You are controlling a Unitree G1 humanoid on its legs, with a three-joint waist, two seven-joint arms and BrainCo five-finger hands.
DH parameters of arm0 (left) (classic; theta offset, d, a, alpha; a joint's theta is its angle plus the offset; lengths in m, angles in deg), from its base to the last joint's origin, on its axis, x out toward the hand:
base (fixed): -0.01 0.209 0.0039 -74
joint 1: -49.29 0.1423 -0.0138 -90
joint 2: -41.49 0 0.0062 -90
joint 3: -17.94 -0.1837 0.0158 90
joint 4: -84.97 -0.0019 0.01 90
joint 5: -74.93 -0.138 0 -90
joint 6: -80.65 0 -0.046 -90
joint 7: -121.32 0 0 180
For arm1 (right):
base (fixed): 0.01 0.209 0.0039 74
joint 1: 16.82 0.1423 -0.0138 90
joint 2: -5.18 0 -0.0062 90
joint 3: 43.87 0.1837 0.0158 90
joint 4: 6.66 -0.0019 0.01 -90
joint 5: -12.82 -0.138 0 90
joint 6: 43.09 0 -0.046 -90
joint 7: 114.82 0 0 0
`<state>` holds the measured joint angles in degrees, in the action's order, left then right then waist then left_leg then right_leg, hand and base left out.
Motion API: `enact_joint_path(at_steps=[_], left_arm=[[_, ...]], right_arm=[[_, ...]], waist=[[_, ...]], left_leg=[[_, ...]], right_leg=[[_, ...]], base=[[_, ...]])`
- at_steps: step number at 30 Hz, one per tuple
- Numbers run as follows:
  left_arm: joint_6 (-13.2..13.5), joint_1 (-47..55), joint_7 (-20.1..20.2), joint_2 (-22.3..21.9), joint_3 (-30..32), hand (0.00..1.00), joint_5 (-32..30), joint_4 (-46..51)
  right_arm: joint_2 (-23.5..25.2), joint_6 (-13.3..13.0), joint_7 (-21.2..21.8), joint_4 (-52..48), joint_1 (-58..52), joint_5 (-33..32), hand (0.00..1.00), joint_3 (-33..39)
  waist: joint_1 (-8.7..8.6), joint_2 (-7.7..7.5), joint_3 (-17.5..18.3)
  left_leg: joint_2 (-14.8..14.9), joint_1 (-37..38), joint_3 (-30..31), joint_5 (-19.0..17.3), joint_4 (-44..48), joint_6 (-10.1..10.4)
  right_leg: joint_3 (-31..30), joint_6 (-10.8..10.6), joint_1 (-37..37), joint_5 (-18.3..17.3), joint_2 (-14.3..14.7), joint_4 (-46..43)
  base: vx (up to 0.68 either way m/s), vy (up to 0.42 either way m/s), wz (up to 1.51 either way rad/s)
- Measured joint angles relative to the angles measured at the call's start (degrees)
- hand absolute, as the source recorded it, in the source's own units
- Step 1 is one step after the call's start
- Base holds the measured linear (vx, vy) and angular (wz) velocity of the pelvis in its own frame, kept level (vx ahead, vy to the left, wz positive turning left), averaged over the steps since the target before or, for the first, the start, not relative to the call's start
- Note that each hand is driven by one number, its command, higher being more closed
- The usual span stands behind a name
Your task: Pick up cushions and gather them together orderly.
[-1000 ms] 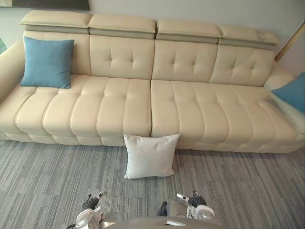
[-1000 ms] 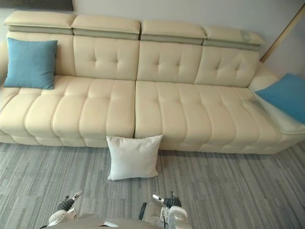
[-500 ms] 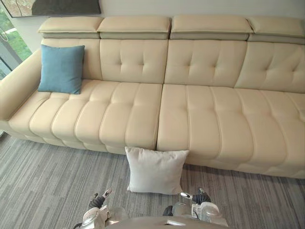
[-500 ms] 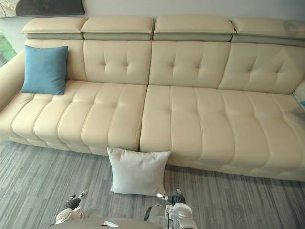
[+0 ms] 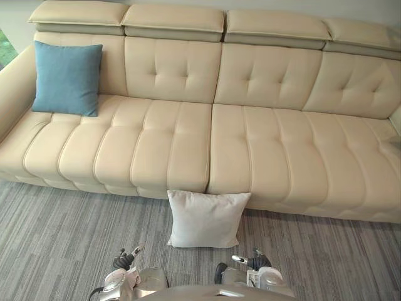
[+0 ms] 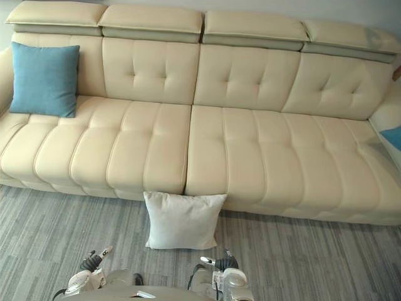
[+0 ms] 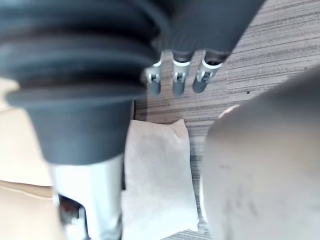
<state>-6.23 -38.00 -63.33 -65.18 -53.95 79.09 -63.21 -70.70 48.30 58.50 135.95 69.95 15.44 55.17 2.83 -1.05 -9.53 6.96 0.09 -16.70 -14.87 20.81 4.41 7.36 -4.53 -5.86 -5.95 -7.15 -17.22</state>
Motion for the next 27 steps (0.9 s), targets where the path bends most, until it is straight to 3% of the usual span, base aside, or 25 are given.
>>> enact_joint_path(at_steps=[4, 8, 13, 20, 22, 27], left_arm=[[0.0, -0.9, -0.4, 0.2, -0.4, 0.0, 0.3, 0.1], [-0.1, -4.7, -1.6, 0.9, -2.5, 0.0, 2.5, 0.3], [0.0, -10.6, -3.9, 2.1, -5.4, 0.0, 4.7, 4.3], [0.5, -20.1, -6.7, 4.5, -4.6, 0.0, 7.7, 5.9], [0.5, -24.8, -7.7, 4.7, -4.5, 0.0, 10.2, 6.6], [0.8, -33.6, -9.0, 5.7, -4.5, 0.0, 14.1, 12.4]], right_arm=[[-0.8, 0.0, -0.2, 0.1, 0.9, 0.0, 0.0, -2.1], [-1.6, 0.1, -1.7, -0.1, 4.4, 0.0, 0.0, -2.1], [-3.3, 0.6, -4.0, -4.8, 10.5, 0.0, 0.0, -2.3], [-7.1, 1.1, -9.0, -9.5, 20.5, -3.1, 0.0, -0.6], [-7.8, 1.1, -9.8, -10.5, 25.7, -6.9, 0.0, 0.5], [-9.6, 0.8, -11.8, -11.9, 37.0, -10.3, 0.0, 0.7]], waist=[[0.16, 0.08, -0.1], [0.16, 0.39, -3.3], [-0.29, 0.57, -9.6], [-1.85, 1.37, -14.8], [-2.51, 2.11, -17.2], [-2.47, 2.02, -21.3]], left_leg=[[0.3, -3.6, -0.1, -0.6, 2.7, -0.6], [1.0, -11.6, 1.0, -1.6, 10.3, -1.3], [3.1, -24.2, 0.6, -5.4, 21.3, -2.9], [4.4, -41.3, 1.2, -5.2, 27.4, -3.6], [4.7, -48.1, 2.7, -4.4, 30.3, -3.7], [5.8, -61.8, 5.1, -4.6, 39.1, -3.6]], right_leg=[[-0.5, 0.0, -3.5, 0.2, -0.2, -1.9], [-0.8, 0.2, -10.7, -0.1, -0.7, -7.9], [-4.2, 0.8, -24.4, -1.3, -0.4, -17.6], [-7.2, 2.0, -41.1, 2.4, 1.8, -20.4], [-7.1, 2.2, -47.6, 2.3, 1.9, -23.9], [-6.9, 3.3, -62.1, -0.4, 2.0, -35.2]], base=[[-0.1, 0.013, -0.05], [-0.13, 0.023, 0.05], [-0.3, 0.013, -0.21], [-0.17, -0.017, -0.14], [-0.11, -0.07, 0.12], [-0.05, -0.058, 0.12]])
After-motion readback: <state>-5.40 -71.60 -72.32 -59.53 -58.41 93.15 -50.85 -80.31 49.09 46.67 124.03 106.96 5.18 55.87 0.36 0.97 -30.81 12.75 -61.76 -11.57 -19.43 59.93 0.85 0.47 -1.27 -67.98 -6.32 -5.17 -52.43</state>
